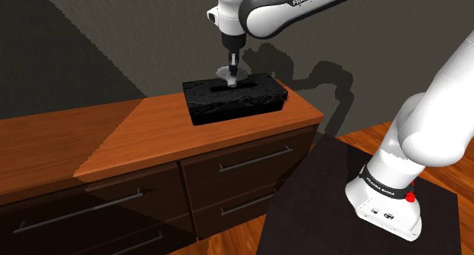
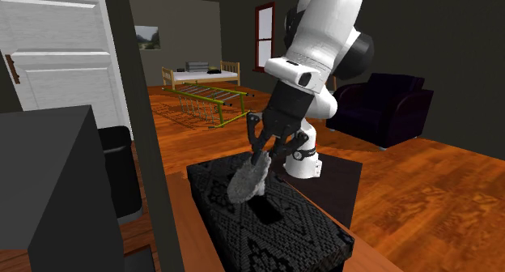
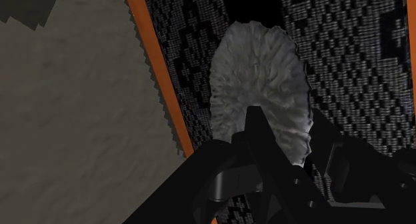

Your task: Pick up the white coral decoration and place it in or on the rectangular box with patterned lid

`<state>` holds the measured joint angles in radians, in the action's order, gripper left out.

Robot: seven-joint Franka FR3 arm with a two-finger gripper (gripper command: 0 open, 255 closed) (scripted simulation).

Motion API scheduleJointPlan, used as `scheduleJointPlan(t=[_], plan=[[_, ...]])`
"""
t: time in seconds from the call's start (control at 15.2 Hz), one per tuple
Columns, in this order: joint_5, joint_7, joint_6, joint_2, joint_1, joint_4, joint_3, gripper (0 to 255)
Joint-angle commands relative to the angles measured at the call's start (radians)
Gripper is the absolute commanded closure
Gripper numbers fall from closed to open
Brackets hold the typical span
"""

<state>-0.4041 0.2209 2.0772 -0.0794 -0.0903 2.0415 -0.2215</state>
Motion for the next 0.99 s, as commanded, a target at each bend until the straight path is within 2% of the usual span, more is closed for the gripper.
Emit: scheduleJointPlan(t=[0.0,0.26,0.33,0.66,0.92], plan=[[-0.001,-0.002,0.002,0.0,0.0,0.002,0.0,255],[-0.001,-0.002,0.002,0.0,0.0,0.002,0.0,255],[-0.001,-0.002,0.002,0.0,0.0,0.002,0.0,0],[-0.001,-0.002,0.002,0.0,0.0,0.002,0.0,0],[0.029,0.016,-0.113,-0.04,-0.018,-0.072,-0.018,0]])
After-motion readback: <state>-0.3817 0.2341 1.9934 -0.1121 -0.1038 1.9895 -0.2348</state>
